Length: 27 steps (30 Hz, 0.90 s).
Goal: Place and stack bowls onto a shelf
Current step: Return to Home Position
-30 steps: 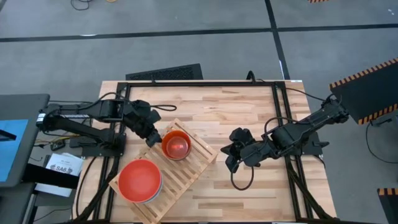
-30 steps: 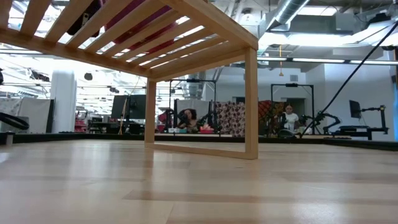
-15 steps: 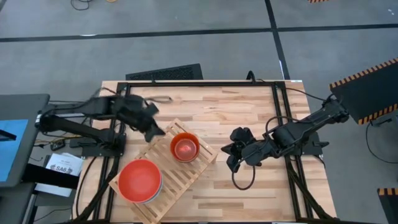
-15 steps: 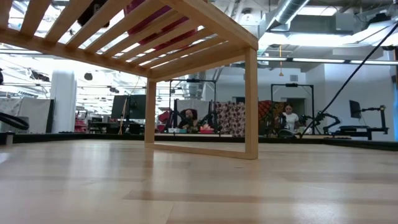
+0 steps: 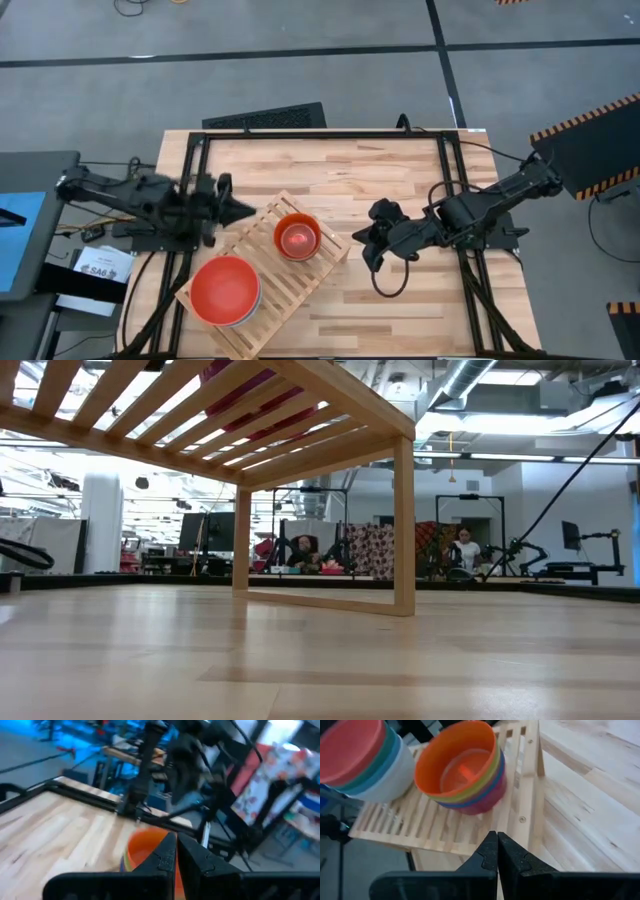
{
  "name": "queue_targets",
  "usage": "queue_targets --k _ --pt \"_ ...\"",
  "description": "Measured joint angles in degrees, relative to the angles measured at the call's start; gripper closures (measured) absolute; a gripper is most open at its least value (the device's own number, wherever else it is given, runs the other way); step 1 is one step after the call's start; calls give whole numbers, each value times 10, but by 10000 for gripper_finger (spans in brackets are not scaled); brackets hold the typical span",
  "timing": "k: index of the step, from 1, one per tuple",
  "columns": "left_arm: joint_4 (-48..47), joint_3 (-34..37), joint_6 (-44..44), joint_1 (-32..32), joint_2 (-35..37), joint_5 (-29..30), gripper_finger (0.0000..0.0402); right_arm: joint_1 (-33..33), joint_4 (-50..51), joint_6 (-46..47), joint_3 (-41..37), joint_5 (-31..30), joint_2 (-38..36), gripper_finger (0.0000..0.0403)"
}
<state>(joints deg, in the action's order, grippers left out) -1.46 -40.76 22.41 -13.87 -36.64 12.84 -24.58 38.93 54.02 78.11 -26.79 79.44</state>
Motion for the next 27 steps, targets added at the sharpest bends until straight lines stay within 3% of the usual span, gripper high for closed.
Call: queue_targets --k 7,18,23,27 --pt "136 161 -80 -24 139 6 402 8 -24 4 0 0 0 381" --pt "162 337 -37 -15 366 -37 401 11 -30 2 0 0 0 381" --pt "235 399 -4 -16 356 -66 401 11 -24 10 0 13 0 381" --pt "218 401 7 -15 364 -72 401 11 -5 10 0 24 0 381"
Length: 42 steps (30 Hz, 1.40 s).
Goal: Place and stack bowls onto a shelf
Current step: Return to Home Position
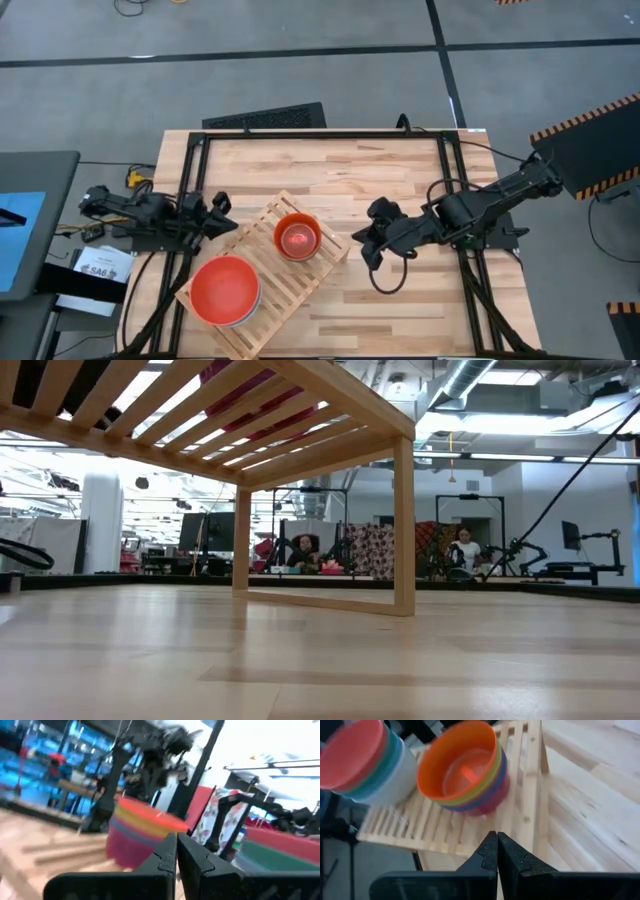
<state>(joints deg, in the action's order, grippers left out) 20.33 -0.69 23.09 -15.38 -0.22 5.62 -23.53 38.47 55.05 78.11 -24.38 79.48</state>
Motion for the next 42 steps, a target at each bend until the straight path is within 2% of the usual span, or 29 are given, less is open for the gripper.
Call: queue_targets --k 4,9,12,19,25,32,42 --pt "-1 0 -36 0 -1 8 402 2 26 0 -6 27 0 381" --pt "-44 0 17 0 -2 21 401 16 -8 0 -91 104 -39 383" --pt "-72 0 47 0 -4 21 402 22 -43 -3 -172 111 -95 384" --pt "-170 1 52 0 -5 23 401 97 -239 -96 -378 114 -277 384" --pt "-169 0 43 0 -7 17 401 161 -362 -181 -524 170 -402 381" --pt "-172 0 42 0 -8 19 401 225 -440 -228 -646 244 -525 382" --pt "-174 1 41 0 -8 24 401 246 -438 -272 -776 260 -713 382"
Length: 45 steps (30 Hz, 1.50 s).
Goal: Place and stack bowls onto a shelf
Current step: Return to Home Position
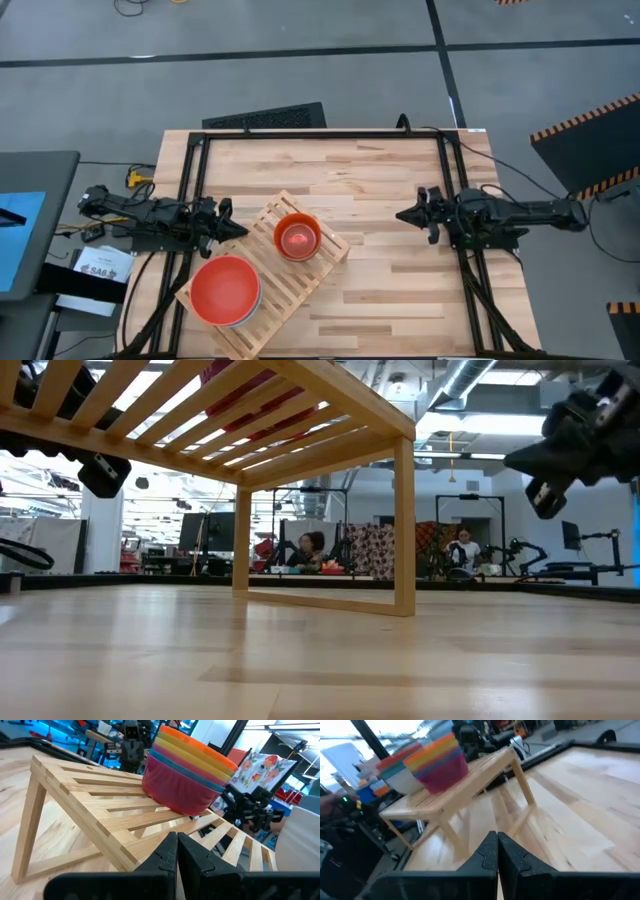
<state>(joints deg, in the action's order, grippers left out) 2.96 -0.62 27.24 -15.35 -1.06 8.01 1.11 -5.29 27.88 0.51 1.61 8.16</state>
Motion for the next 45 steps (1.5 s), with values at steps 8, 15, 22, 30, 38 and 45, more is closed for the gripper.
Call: queue_targets --k 8,15,22,30,38,45 --pt "-2 0 0 0 0 2 401 -18 35 -105 0 13 -64 382" --pt "-3 0 0 0 0 2 401 -23 40 -115 0 11 -47 366" --pt "-3 0 0 0 0 2 401 -23 42 -114 0 10 -41 361" --pt "-2 2 0 52 10 -39 401 -23 43 -114 0 10 -41 360" --pt "-14 2 0 130 9 -37 402 -23 43 -113 -1 10 -40 360" --pt "-9 2 0 127 10 -38 402 -23 43 -113 -1 10 -40 360"
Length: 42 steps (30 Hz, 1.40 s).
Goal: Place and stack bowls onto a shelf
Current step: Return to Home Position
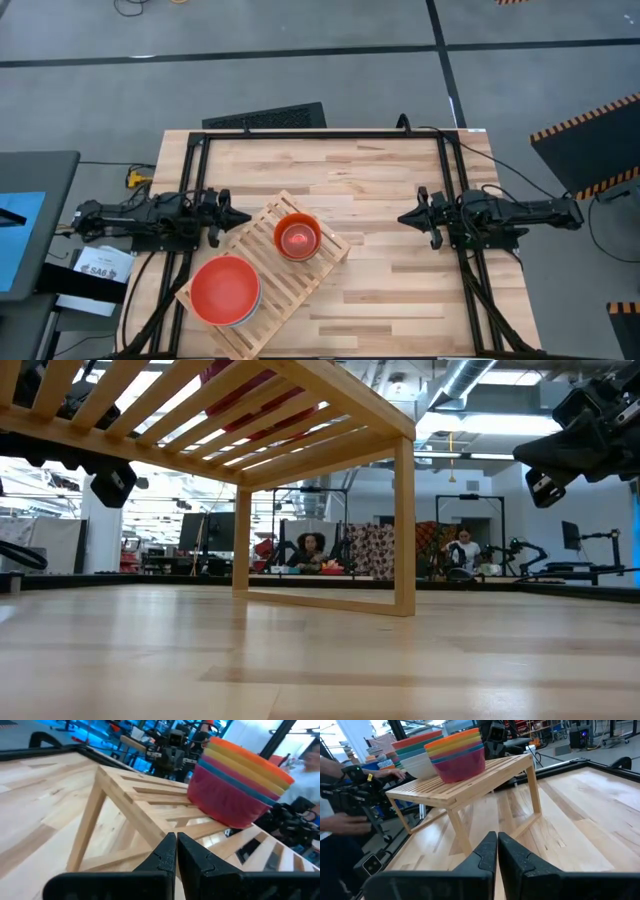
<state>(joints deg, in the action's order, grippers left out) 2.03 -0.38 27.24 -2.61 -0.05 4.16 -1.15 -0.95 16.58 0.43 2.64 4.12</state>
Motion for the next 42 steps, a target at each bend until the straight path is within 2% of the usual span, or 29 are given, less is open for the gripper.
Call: queue_targets --k 3,5,9,11,20,42 --pt "2 0 -5 -8 0 -3 402 0 0 0 0 0 0 360" --pt "1 0 -70 -9 0 -5 401 0 0 0 0 0 0 360" --pt "-1 0 -260 -17 1 -35 402 0 0 0 0 0 0 360" --pt "-1 0 -294 -17 1 -37 402 0 0 0 0 0 0 360" --pt "-1 0 -231 -17 -1 -33 402 0 0 0 0 0 0 360" --pt "-1 0 -229 -17 -3 -31 401 0 0 -1 0 0 0 360"
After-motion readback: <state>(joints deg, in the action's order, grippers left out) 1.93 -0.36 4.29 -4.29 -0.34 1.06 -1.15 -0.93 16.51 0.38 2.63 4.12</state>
